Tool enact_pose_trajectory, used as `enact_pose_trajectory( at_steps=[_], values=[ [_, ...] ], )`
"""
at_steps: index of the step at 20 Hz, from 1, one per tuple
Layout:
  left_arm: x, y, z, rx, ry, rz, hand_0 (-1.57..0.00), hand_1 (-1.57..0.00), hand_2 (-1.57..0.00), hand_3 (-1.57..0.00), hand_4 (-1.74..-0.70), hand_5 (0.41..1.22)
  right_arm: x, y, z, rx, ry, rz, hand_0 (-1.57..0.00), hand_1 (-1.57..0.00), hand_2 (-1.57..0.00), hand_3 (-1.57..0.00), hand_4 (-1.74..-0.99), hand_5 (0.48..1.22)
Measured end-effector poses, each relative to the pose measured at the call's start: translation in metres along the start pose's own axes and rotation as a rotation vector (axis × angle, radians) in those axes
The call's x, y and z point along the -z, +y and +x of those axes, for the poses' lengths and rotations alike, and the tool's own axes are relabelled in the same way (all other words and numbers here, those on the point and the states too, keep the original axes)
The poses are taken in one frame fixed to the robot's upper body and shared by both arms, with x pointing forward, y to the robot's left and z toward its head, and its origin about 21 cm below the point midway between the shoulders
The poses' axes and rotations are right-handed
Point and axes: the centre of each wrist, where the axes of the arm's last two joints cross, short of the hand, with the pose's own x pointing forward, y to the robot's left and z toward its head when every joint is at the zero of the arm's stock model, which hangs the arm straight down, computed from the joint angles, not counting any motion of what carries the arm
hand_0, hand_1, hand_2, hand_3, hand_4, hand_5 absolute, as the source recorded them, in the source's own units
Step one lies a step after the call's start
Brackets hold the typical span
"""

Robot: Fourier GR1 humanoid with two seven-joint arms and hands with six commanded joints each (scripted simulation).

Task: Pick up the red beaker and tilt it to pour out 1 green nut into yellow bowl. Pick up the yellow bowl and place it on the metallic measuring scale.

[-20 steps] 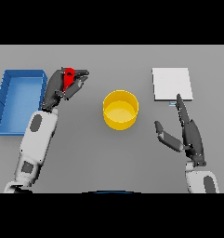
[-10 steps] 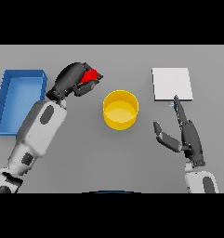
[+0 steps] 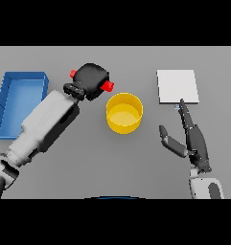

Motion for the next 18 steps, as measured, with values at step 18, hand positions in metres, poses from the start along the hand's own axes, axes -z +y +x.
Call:
enact_pose_trajectory(
  at_steps=[18],
  values=[
    [0.029, 0.030, 0.046, 0.802, -0.222, -0.192, -1.57, -1.57, -1.57, -1.56, -1.74, 1.221, 0.002, 0.002, -0.001, 0.022, -0.021, -0.044, 0.00, 0.00, 0.00, 0.00, -1.147, 0.566]
  ],
)
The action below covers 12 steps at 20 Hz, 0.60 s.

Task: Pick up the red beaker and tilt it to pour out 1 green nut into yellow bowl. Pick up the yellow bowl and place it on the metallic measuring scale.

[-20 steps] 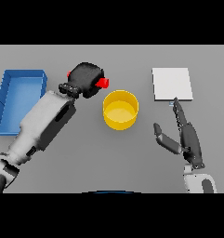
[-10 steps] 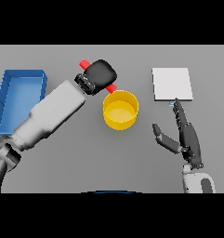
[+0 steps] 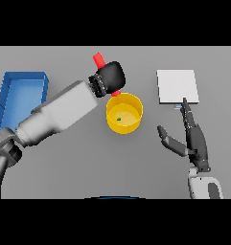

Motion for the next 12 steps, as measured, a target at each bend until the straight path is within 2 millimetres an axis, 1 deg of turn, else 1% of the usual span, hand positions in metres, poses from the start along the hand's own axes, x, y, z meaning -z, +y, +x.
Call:
enact_pose_trajectory(
  at_steps=[3, 6, 7, 9, 10, 12],
  values=[
    [0.006, 0.002, 0.009, 0.112, -0.002, -0.019, -1.57, -1.57, -1.57, -1.56, -1.74, 1.221, -0.002, 0.001, -0.003, 0.003, 0.004, 0.002, 0.00, 0.00, 0.00, 0.00, -1.129, 0.566],
    [0.004, 0.003, 0.002, 0.216, -0.015, -0.023, -1.57, -1.57, -1.57, -1.57, -1.73, 1.221, 0.003, 0.000, -0.001, -0.020, -0.006, 0.003, 0.00, 0.00, 0.00, 0.00, -1.136, 0.579],
    [0.005, 0.005, 0.005, 0.240, -0.021, -0.029, -1.57, -1.57, -1.57, -1.57, -1.73, 1.221, 0.000, 0.001, -0.003, -0.008, -0.006, 0.007, 0.00, 0.00, 0.00, 0.00, -1.135, 0.580],
    [0.009, 0.014, 0.009, 0.308, -0.016, -0.018, -1.57, -1.57, -1.57, -1.57, -1.73, 1.221, -0.003, 0.002, -0.001, -0.005, -0.019, 0.003, 0.00, 0.00, 0.00, 0.00, -1.130, 0.577],
    [0.009, 0.020, 0.008, 0.340, -0.015, -0.010, -1.57, -1.57, -1.57, -1.57, -1.73, 1.221, -0.003, 0.000, 0.000, -0.003, -0.010, 0.002, 0.00, 0.00, 0.00, 0.00, -1.128, 0.575],
    [0.009, 0.034, 0.006, 0.420, -0.019, 0.001, -1.57, -1.57, -1.57, -1.57, -1.73, 1.221, -0.005, 0.004, -0.003, -0.003, -0.009, 0.000, 0.00, 0.00, 0.00, 0.00, -1.138, 0.572]
  ],
)
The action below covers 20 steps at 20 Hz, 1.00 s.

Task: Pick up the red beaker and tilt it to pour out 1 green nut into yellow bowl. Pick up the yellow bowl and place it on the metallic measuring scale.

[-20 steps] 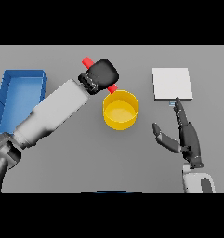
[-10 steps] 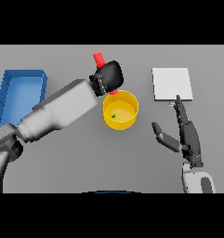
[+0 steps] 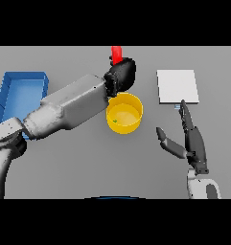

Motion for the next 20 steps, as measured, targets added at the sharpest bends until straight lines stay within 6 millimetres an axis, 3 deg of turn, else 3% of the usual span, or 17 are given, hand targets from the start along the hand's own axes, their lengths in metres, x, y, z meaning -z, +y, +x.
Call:
enact_pose_trajectory(
  at_steps=[1, 5, 10, 13, 16, 20],
  values=[
    [-0.001, 0.009, -0.010, 0.022, 0.006, 0.001, -1.57, -1.57, -1.57, -1.57, -1.73, 1.221, 0.003, -0.001, 0.000, -0.010, 0.011, -0.010, 0.00, 0.00, 0.00, 0.00, -1.137, 0.568],
    [-0.025, 0.027, -0.086, 0.069, 0.138, -0.015, -1.57, -1.57, -1.57, -1.57, -1.72, 1.221, 0.008, -0.002, 0.003, -0.020, -0.008, -0.007, 0.00, 0.00, 0.00, 0.00, -1.130, 0.554],
    [-0.070, 0.010, -0.170, -0.203, 0.410, 0.005, -1.57, -1.57, -1.57, -1.57, -1.73, 1.221, 0.009, 0.000, 0.003, 0.027, -0.007, 0.025, 0.00, 0.00, 0.00, 0.00, -1.104, 0.563],
    [-0.113, -0.032, -0.215, -0.648, 0.577, 0.014, -1.57, -1.57, -1.57, -1.51, -1.73, 1.221, 0.010, -0.001, 0.001, 0.007, -0.024, 0.035, 0.00, 0.00, 0.00, 0.00, -1.105, 0.578],
    [-0.151, -0.103, -0.228, -1.110, 0.699, 0.080, -1.57, -1.57, -1.57, -1.53, -1.74, 1.221, 0.010, 0.001, 0.000, 0.031, -0.022, 0.047, 0.00, 0.00, 0.00, 0.00, -1.121, 0.588],
    [-0.170, -0.185, -0.199, -1.498, 0.846, 0.154, -1.57, -1.57, -1.57, -1.55, -1.74, 1.221, 0.019, 0.000, 0.002, -0.013, -0.017, 0.047, 0.00, 0.00, 0.00, 0.00, -1.132, 0.614]
  ],
)
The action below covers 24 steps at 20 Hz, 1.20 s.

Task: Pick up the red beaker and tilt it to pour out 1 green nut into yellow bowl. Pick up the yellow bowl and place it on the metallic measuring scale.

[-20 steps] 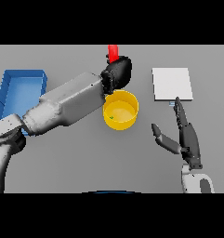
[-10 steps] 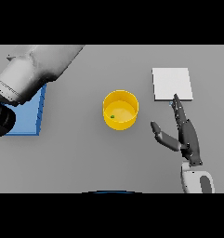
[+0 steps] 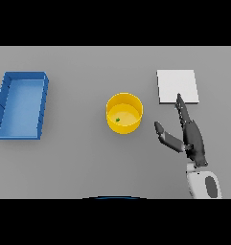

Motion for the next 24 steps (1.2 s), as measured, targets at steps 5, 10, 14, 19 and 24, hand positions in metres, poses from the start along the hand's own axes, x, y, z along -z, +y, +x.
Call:
enact_pose_trajectory(
  at_steps=[5, 10, 14, 19, 24],
  values=[
    [-0.009, -0.066, -0.069, -0.267, 0.262, 0.063, -1.57, -1.57, -1.57, -1.57, -1.74, 1.221, -0.003, -0.003, 0.000, -0.008, -0.014, 0.029, 0.00, 0.00, 0.00, 0.00, -1.133, 0.640],
    [-0.036, -0.120, -0.106, -0.486, 0.432, 0.075, -1.57, -1.57, -1.57, -1.57, -1.74, 1.221, -0.006, 0.000, -0.004, 0.002, -0.016, 0.042, 0.00, 0.00, 0.00, 0.00, -1.131, 0.669],
    [-0.072, -0.173, -0.123, -0.573, 0.459, 0.079, -1.57, -1.57, -1.57, -1.57, -1.74, 1.221, -0.006, -0.004, -0.003, -0.013, -0.024, 0.038, 0.00, 0.00, 0.00, 0.00, -1.166, 0.676],
    [-0.099, -0.202, -0.120, -0.639, 0.522, 0.060, -1.57, -1.57, -1.57, -1.57, -1.74, 0.984, -0.008, -0.003, -0.009, -0.015, -0.019, 0.040, 0.00, 0.00, 0.00, 0.00, -1.161, 0.671],
    [-0.113, -0.200, -0.116, -0.648, 0.509, -0.009, -1.17, -1.07, -1.02, -1.05, -1.23, 0.737, -0.008, -0.001, -0.006, -0.007, -0.015, 0.042, 0.00, 0.00, 0.00, 0.00, -1.151, 0.670]
  ],
)
